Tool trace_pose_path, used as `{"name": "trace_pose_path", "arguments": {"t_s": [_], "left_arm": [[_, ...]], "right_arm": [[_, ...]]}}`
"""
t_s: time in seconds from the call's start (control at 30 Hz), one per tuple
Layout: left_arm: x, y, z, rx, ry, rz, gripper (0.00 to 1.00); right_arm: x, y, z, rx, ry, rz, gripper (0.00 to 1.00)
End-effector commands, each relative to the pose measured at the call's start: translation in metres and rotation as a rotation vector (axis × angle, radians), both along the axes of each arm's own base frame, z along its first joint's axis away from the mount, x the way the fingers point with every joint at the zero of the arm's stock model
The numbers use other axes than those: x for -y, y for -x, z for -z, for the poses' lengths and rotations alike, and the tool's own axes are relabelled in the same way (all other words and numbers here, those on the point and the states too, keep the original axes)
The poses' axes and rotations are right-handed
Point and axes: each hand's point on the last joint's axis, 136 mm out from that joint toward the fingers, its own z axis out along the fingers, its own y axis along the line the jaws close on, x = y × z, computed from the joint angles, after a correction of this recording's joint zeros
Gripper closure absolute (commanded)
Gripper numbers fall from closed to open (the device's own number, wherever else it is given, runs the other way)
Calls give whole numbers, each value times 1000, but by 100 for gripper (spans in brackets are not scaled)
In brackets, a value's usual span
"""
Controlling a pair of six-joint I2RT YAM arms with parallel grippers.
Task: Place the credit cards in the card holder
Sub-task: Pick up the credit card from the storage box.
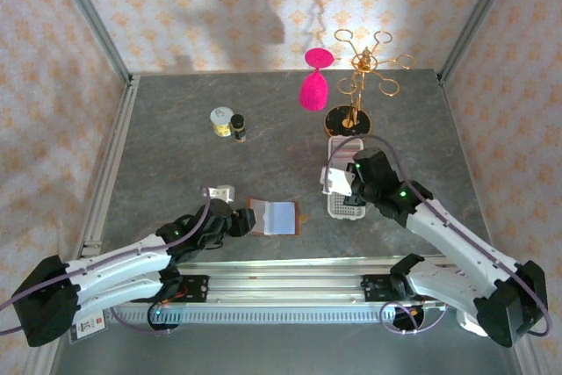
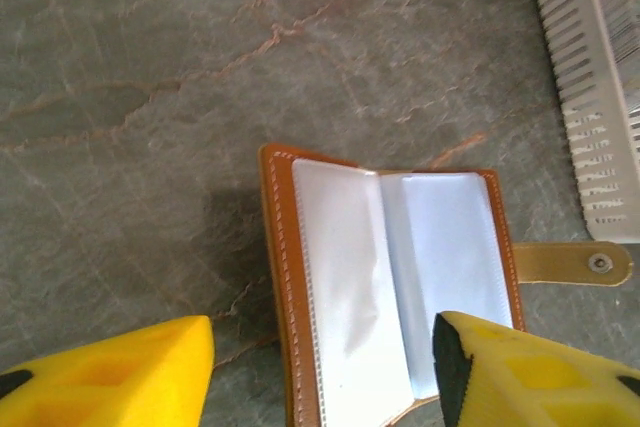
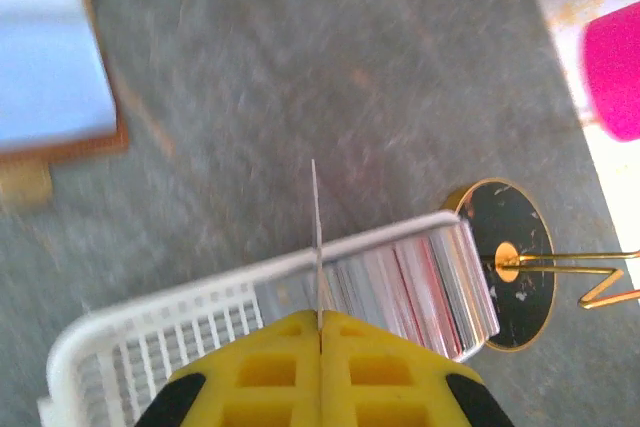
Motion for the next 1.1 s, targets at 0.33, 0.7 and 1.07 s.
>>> {"name": "trace_pose_path", "arguments": {"t_s": [0.33, 0.7, 1.07], "left_arm": [[12, -12, -37, -2, 8, -4, 60], [29, -12, -8, -91, -82, 34, 63], [26, -10, 27, -146, -149, 39, 63]], "right_arm": [[-62, 1, -56, -552, -891, 399, 100], [-76, 18, 4, -846, -1091, 679, 100], [-108, 33, 59, -949, -1042, 774, 100]]}}
